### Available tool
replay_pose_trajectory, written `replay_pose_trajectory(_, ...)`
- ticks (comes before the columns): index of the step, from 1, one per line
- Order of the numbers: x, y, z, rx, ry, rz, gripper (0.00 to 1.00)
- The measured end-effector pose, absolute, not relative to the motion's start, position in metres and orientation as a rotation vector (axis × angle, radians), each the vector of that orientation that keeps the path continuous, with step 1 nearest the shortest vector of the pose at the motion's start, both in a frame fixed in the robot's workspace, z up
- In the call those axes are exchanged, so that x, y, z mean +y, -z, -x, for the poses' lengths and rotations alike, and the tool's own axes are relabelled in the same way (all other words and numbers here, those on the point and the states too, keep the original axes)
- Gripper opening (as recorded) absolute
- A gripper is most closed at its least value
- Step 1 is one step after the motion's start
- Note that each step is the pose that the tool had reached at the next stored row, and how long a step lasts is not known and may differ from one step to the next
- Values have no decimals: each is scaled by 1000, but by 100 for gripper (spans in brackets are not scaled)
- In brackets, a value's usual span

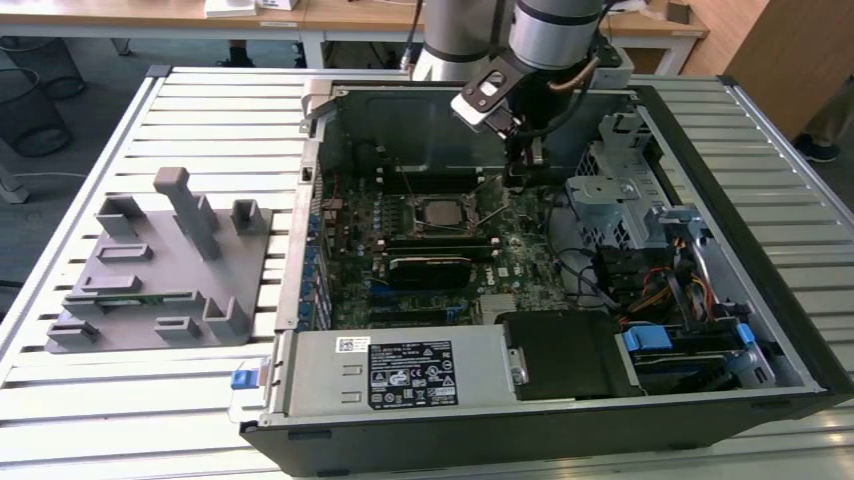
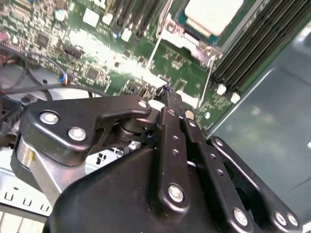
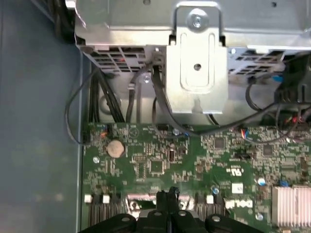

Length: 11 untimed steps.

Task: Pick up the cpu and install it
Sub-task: 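Close the cpu cover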

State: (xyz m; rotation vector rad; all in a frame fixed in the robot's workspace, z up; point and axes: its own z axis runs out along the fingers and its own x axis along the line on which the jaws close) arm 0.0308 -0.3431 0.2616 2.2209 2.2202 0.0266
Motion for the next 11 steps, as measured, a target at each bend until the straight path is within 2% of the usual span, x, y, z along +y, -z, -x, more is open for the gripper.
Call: replay_pose_trajectory(11, -336, -250, -50, 2223, -21, -2223, 11)
